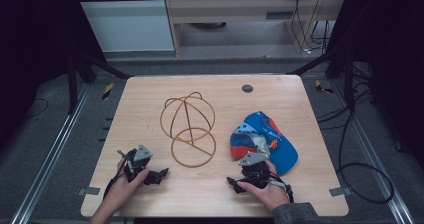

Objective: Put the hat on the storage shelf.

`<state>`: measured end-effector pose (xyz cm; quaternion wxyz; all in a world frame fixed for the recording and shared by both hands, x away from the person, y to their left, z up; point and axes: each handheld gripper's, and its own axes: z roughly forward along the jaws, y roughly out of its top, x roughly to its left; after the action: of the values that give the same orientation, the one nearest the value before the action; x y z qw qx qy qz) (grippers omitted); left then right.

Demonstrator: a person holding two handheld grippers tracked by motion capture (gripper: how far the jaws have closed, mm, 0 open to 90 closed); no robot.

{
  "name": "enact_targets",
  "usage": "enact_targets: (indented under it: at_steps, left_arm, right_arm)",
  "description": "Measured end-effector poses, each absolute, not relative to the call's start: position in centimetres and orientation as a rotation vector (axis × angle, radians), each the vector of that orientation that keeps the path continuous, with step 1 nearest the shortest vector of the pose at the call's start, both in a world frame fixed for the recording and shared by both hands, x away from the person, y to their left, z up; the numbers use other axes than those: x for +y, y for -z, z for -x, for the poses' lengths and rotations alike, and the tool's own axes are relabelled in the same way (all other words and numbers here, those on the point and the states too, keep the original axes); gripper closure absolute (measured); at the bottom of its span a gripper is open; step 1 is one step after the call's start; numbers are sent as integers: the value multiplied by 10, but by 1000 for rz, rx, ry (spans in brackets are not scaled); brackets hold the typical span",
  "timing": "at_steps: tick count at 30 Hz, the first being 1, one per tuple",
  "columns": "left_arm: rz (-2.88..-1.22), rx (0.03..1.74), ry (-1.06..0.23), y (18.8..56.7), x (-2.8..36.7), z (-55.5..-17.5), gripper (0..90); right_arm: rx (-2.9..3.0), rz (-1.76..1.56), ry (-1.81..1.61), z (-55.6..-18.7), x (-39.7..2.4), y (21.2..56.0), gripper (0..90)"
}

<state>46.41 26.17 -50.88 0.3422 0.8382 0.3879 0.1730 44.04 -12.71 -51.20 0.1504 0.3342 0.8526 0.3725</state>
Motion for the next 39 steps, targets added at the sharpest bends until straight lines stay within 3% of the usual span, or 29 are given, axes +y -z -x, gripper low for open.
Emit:
enact_targets:
  at_steps: [27, 39]
  left_arm:
    - [-2178, 1010, -452, 509, 261, -464, 0]
    - [-2175, 1012, -451, 509, 261, -463, 0]
  right_arm:
    - [2431, -955, -1030, -433, -127, 501, 83]
    - [2375, -1049, -912, -438, -171, 447, 149]
